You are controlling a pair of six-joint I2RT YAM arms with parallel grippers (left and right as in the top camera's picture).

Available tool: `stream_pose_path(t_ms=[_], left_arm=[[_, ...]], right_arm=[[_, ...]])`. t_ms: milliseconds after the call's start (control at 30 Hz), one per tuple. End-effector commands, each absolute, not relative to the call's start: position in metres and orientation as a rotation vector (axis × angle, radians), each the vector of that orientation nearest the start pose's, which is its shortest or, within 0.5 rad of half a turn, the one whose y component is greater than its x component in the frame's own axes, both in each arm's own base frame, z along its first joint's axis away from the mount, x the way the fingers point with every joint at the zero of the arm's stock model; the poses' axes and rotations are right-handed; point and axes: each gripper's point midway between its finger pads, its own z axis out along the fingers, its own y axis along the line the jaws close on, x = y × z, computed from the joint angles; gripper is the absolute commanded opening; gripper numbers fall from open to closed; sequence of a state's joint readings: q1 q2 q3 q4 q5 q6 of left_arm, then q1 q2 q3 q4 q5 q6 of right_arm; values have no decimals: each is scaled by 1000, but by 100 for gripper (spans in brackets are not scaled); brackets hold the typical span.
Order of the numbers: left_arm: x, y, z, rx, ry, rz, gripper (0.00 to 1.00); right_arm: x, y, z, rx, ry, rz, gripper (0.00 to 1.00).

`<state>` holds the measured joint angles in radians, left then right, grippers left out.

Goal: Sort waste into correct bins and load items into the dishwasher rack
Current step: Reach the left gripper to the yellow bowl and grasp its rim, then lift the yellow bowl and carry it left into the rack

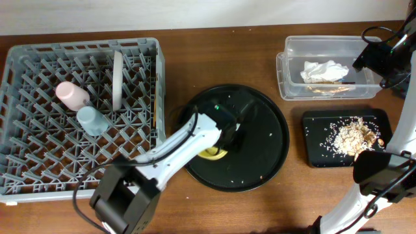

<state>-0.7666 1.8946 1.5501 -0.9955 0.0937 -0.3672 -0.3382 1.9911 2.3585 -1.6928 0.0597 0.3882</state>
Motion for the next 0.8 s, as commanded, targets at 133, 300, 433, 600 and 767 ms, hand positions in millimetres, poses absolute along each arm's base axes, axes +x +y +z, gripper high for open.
stream_pose_path(t_ms=[133,300,433,600,767], left_arm=[[346,-221,277,238,2602,-423,1],[361,-108,321,-137,2513,-438,1],[359,-30,321,-440,2500,-546,1],[354,27,296,-697,2455,-747,1],[345,69,277,-834,2333,-961,1]], right_arm=[[368,-143,266,1033,2685,-90,99],[368,-143,266,1033,2685,-90,99],[368,-143,266,1033,2685,-90,99],[368,-143,266,1033,2685,-90,99],[368,-143,266,1033,2685,-90,99]])
